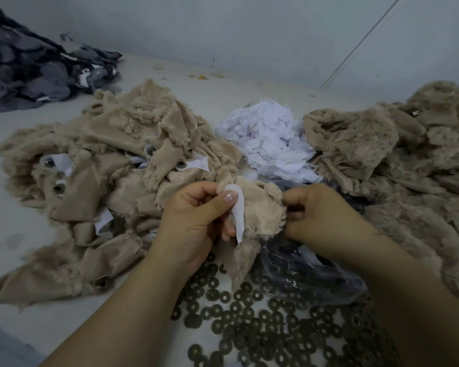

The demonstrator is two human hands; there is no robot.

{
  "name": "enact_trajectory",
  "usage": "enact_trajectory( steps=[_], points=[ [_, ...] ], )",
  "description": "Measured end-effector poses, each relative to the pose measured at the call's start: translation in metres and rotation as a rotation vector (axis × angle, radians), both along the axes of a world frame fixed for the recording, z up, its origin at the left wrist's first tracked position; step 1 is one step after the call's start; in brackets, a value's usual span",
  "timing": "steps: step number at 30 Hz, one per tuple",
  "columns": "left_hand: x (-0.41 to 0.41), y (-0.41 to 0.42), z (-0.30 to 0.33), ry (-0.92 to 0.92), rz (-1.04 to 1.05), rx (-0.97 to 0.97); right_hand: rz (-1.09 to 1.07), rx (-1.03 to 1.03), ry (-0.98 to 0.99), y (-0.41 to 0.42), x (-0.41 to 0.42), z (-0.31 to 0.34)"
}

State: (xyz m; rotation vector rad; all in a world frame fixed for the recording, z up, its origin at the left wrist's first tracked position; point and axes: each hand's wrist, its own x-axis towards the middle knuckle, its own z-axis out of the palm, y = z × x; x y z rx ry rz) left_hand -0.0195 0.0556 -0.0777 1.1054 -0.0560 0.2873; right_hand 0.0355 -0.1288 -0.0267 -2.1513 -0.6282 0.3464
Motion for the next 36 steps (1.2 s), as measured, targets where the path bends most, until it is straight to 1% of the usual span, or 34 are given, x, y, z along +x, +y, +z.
enact_trajectory(
  steps=[3,5,9,13,18,20,26,30,34,36],
  points=[
    [-0.001,-0.001,0.000,-0.009,0.010,0.014,-0.035,0.371,0.167,0.007,0.002,-0.010],
    [-0.002,-0.003,-0.001,-0.007,0.017,0.020,-0.058,0.484,0.258,0.011,0.000,-0.016],
    [-0.001,-0.004,-0.001,0.018,0.037,0.011,-0.070,0.548,0.299,0.014,-0.002,-0.024],
    [-0.001,-0.007,-0.001,0.010,0.039,0.063,-0.073,0.610,0.269,0.017,-0.004,-0.025],
    [-0.002,-0.009,0.000,0.037,0.070,0.076,-0.109,0.672,0.373,0.020,-0.005,-0.028],
    [-0.002,-0.010,0.000,0.043,0.089,0.089,-0.111,0.667,0.405,0.020,-0.006,-0.026],
    [-0.002,-0.012,-0.001,0.038,0.111,0.102,-0.133,0.653,0.401,0.021,-0.009,-0.027],
    [-0.003,-0.012,0.000,0.012,0.120,0.101,-0.156,0.661,0.455,0.023,-0.008,-0.027],
    [-0.004,-0.013,0.000,-0.008,0.130,0.119,-0.160,0.668,0.415,0.024,-0.009,-0.027],
    [-0.003,-0.012,0.000,-0.008,0.133,0.105,-0.184,0.701,0.445,0.026,-0.009,-0.027]
  ],
)
